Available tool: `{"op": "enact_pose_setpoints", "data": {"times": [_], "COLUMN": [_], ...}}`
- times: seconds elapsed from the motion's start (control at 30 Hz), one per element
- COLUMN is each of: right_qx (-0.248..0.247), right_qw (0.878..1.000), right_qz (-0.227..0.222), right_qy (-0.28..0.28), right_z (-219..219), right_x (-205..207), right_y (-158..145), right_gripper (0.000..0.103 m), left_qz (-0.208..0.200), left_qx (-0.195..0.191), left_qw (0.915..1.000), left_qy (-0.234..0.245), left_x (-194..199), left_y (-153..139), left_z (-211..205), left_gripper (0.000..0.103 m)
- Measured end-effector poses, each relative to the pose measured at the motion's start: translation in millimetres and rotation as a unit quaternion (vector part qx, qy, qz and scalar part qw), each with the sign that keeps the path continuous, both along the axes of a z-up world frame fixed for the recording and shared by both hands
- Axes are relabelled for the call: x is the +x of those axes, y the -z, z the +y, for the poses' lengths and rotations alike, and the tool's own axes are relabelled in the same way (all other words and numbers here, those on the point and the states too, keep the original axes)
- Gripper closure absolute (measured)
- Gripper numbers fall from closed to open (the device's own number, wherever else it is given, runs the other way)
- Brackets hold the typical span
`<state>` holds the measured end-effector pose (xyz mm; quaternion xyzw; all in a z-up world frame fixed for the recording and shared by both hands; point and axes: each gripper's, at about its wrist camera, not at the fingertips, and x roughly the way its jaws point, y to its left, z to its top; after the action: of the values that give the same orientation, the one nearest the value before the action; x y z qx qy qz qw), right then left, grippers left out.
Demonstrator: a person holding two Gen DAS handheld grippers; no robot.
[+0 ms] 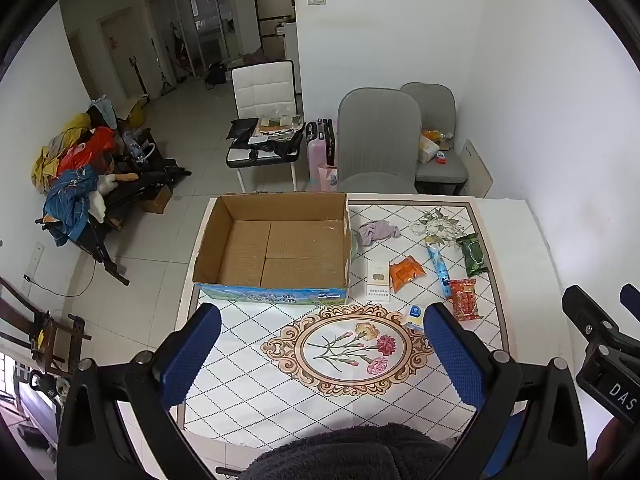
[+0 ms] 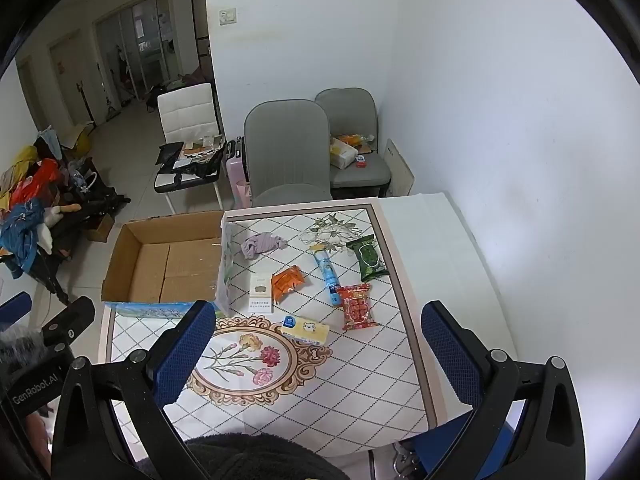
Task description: Organize soft objects
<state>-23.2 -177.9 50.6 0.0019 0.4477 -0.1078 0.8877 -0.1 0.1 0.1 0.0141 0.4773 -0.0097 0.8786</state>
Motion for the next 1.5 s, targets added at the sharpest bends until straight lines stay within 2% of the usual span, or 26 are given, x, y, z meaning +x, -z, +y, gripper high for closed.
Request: {"op": "enact_pose_setpoints", "data": {"times": [1.5], "right_qx": [-0.003], "right_qw": [1.0], "right_qz": [0.003], "right_qy": [0.0], "right_z": [3.1], "right_x": [3.9], "right_y": [1.2], "right_gripper": [0.0], "left_qz": [0.001], "left_qx": [0.0], "left_qw": [1.0], "left_qy": [-0.001], "left_x": [3.7], "left_y": [-1.4], "left_z": [-3.6], "left_gripper": [0.0]}}
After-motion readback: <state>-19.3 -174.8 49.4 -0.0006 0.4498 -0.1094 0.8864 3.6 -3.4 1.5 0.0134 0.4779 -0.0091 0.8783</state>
